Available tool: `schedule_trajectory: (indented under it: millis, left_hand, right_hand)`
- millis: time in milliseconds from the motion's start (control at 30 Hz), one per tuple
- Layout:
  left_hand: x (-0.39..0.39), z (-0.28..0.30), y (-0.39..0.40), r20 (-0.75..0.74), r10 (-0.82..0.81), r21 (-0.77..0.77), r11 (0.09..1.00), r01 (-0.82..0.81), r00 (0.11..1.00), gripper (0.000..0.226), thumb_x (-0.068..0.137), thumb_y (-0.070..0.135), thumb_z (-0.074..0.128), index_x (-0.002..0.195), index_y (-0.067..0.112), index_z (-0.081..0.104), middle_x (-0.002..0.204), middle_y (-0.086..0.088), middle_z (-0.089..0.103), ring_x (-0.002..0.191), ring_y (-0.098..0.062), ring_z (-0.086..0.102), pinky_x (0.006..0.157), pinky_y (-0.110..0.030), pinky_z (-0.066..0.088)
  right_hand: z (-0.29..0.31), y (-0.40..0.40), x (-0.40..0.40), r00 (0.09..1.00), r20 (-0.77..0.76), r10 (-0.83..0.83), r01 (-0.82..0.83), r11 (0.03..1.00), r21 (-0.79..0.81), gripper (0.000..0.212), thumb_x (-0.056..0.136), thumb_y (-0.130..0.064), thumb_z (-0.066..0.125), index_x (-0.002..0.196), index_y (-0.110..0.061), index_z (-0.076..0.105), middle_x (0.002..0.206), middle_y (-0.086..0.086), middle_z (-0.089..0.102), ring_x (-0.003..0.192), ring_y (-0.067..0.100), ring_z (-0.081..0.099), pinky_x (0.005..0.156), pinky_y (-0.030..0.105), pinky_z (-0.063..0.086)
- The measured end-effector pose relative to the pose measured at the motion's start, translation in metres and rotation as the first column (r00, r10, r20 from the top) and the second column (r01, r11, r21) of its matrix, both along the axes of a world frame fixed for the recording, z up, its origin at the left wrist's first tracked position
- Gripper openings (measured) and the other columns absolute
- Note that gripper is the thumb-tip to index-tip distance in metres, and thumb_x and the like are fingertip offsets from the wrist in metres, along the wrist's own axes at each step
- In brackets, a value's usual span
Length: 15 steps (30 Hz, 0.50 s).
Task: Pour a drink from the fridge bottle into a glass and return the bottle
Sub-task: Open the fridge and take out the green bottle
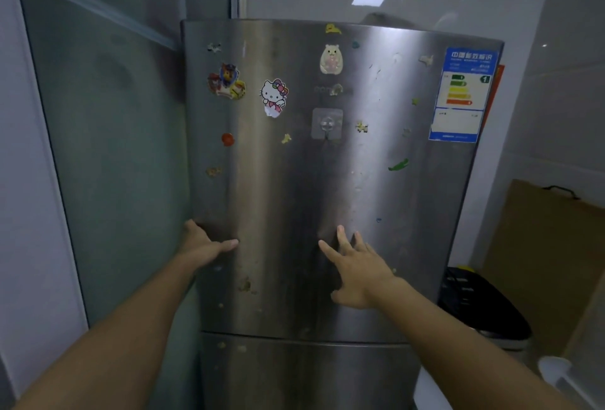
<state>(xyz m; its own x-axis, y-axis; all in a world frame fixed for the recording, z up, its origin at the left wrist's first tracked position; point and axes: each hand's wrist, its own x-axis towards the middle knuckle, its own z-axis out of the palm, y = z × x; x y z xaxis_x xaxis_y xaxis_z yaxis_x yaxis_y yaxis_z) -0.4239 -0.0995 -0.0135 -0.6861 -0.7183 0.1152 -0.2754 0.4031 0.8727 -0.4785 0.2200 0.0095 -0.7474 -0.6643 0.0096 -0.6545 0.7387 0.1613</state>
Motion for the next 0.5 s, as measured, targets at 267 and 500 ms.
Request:
schedule_trajectory:
  millis: [267, 500]
  left_hand:
    - [0.036, -0.010, 0.011, 0.038, 0.010, -0.023, 1.000, -0.009, 0.999, 0.126, 0.057, 0.046, 0.091, 0.140, -0.006, 0.013, 0.149, -0.023, 0.036, 0.135, -0.036, 0.041, 0.111, -0.045, 0.036]
    - [0.119, -0.018, 0.043, 0.105, 0.022, -0.325, 0.946, 0.013, 0.994, 0.077, 0.076, 0.046, 0.077, 0.118, -0.006, 0.039, 0.127, -0.030, 0.054, 0.115, -0.045, 0.056, 0.095, -0.046, 0.048]
  right_hand:
    - [0.006, 0.020, 0.022, 0.994, 0.109, -0.014, 0.023, 0.997, -0.076, 0.100, 0.088, -0.041, 0.064, 0.157, -0.032, -0.007, 0.165, 0.001, -0.021, 0.151, 0.044, 0.001, 0.119, 0.053, 0.023]
    - [0.006, 0.027, 0.096, 0.990, 0.125, 0.059, -0.025, 0.967, -0.253, 0.099, 0.089, -0.049, 0.062, 0.158, -0.028, -0.007, 0.165, 0.008, -0.016, 0.153, 0.034, 0.007, 0.120, 0.044, 0.022]
